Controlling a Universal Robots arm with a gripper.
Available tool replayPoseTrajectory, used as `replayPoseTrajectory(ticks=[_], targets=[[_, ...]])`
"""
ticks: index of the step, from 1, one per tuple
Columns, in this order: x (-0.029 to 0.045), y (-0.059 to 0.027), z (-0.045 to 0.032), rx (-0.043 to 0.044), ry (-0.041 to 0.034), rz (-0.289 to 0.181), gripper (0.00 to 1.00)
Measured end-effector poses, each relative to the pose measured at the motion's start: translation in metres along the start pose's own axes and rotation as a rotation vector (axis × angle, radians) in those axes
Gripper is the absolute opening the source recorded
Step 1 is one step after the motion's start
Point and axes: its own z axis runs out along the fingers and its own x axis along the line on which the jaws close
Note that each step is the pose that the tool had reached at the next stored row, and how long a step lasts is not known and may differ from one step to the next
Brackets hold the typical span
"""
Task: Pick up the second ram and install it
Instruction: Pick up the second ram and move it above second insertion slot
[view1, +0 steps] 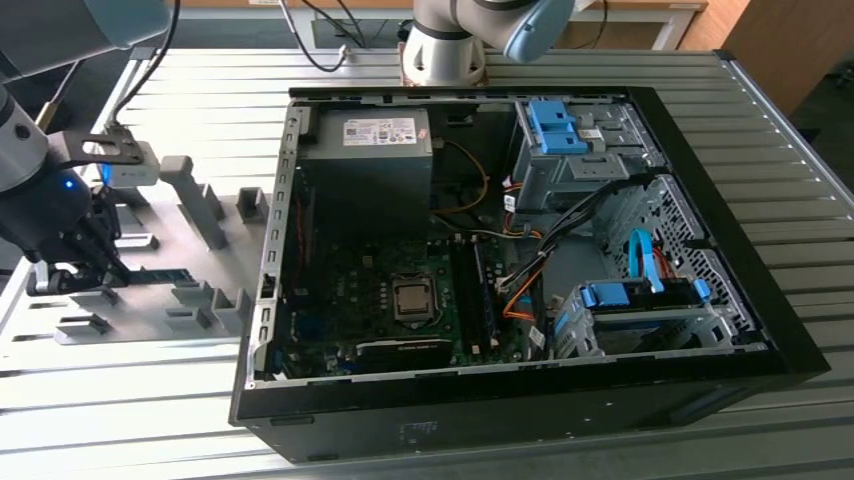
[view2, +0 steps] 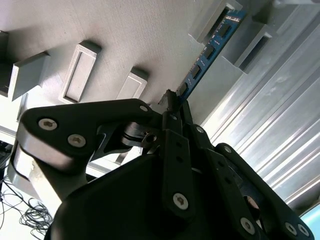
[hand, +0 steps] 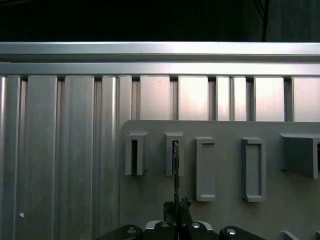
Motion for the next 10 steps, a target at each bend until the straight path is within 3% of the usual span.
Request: replayPoseTrajectory(ticks=[10], targets=[[-0.0002, 0.0, -0.002, 0.0001, -0.0001, 0.0, 0.15]])
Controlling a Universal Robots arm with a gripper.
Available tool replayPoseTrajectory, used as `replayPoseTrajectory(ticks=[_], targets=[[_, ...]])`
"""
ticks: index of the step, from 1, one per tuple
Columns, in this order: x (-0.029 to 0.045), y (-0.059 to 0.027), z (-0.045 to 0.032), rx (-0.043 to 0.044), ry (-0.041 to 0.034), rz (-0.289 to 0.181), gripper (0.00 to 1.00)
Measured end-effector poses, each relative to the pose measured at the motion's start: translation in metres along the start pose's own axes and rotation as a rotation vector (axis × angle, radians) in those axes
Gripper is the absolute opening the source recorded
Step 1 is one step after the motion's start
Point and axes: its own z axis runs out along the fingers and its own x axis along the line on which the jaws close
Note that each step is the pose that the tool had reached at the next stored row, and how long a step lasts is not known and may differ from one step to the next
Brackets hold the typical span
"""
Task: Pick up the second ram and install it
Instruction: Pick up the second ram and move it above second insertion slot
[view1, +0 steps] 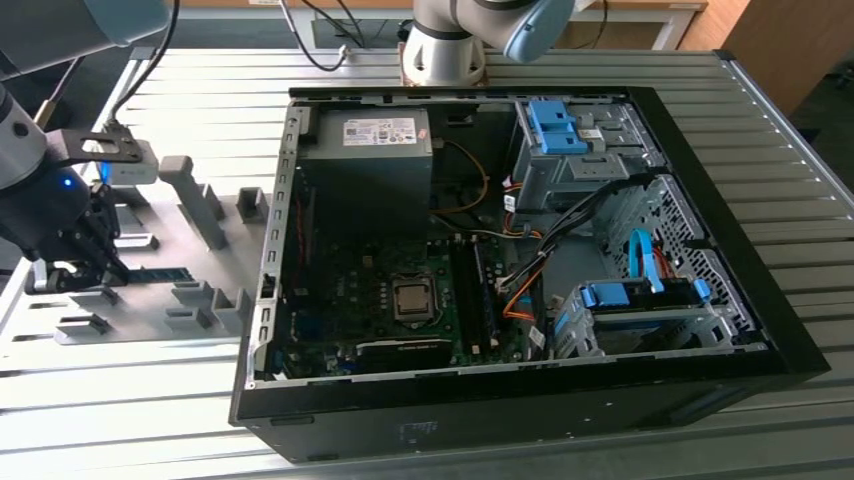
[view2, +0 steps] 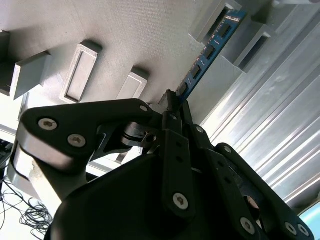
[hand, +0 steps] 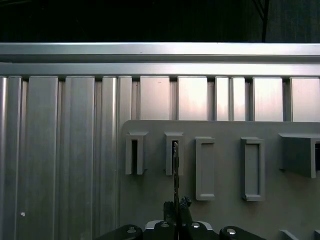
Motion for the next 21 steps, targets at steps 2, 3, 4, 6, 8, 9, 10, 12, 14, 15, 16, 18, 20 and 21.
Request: replayPoseTrajectory(ticks=[2, 3, 4, 6, 8, 9, 10, 12, 14, 15, 16, 18, 20, 21], targets=[[0.0, 0.0, -0.0004, -0.0001, 0.0001, 0.0, 0.15], [0.0, 0.0, -0.0008, -0.0001, 0.0001, 0.0, 0.15], [0.0, 0.0001, -0.0014, -0.0002, 0.0002, 0.0, 0.15], [0.0, 0.0, -0.0024, -0.0001, 0.0001, 0.0, 0.15], [0.0, 0.0, -0.0037, -0.0001, 0.0001, 0.0, 0.15], [0.0, 0.0001, -0.0043, -0.0001, 0.0001, 0.0, 0.15], [-0.0001, 0.0, -0.0046, 0.0001, 0.0, 0.0, 0.15], [-0.0001, 0.0, -0.0048, 0.0002, -0.0001, 0.0, 0.15], [-0.0001, 0.0, -0.0052, 0.0, 0.0003, 0.0, 0.15], [-0.0003, 0.0001, -0.0059, 0.0, 0.0022, 0.0, 0.15], [-0.0003, 0.0001, -0.0073, 0.0, 0.0022, 0.0, 0.15], [-0.0003, 0.0001, -0.0074, 0.0, 0.0022, 0.0, 0.15], [-0.0003, 0.0001, -0.0078, 0.0, 0.0022, 0.0, 0.15], [-0.0003, 0.0001, -0.0081, 0.0, 0.0022, 0.0, 0.15]])
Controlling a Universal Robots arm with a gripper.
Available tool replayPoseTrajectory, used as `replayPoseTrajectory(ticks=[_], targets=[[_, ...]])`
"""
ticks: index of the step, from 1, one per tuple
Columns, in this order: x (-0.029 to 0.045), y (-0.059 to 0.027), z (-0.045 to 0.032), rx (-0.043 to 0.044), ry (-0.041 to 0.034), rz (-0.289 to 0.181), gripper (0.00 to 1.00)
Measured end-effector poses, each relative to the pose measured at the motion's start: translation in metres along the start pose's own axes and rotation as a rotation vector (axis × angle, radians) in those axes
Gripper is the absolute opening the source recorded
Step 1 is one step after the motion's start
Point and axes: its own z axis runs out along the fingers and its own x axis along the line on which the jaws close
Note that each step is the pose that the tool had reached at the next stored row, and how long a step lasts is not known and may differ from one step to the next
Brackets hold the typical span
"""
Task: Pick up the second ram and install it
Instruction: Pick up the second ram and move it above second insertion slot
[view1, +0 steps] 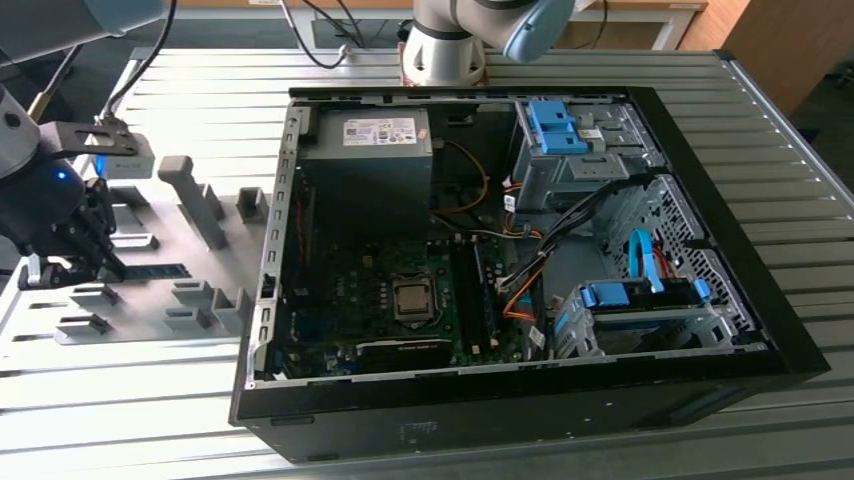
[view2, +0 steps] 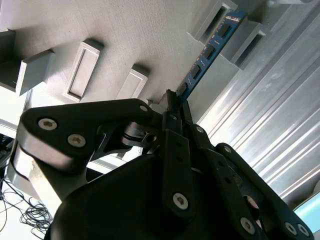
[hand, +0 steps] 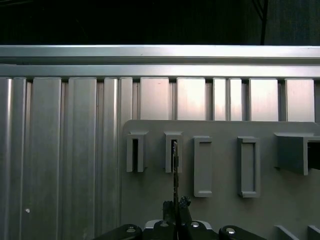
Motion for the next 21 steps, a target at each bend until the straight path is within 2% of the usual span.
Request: replayPoseTrajectory(ticks=[21], targets=[[-0.0001, 0.0, -0.0061, 0.0001, 0.0002, 0.0, 0.15]])
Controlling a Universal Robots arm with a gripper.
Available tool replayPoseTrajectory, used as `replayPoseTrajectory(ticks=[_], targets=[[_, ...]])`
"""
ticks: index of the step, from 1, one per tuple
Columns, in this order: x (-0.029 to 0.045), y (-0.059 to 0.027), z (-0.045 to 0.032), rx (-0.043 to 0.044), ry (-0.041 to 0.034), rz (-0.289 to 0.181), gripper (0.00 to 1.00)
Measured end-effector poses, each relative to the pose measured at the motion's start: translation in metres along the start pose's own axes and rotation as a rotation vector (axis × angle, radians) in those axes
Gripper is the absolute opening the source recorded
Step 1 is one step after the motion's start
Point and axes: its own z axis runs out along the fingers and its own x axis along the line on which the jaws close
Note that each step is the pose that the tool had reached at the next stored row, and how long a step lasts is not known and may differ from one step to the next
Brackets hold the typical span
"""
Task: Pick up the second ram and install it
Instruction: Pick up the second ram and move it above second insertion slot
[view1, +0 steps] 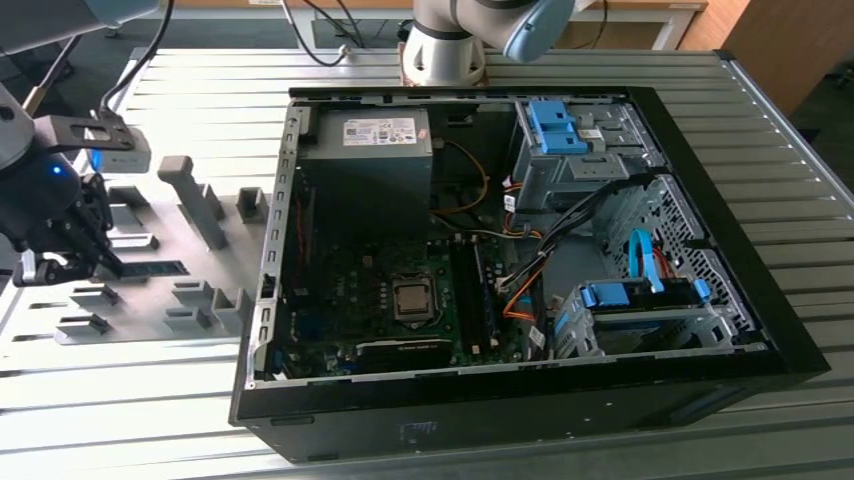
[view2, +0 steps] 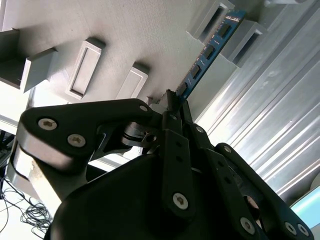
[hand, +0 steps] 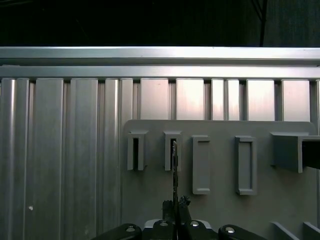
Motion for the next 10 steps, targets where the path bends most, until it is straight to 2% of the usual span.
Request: replayPoseTrajectory(ticks=[10], targets=[[-0.0002, 0.0001, -0.0053, -0.0001, 0.0014, 0.0, 0.15]])
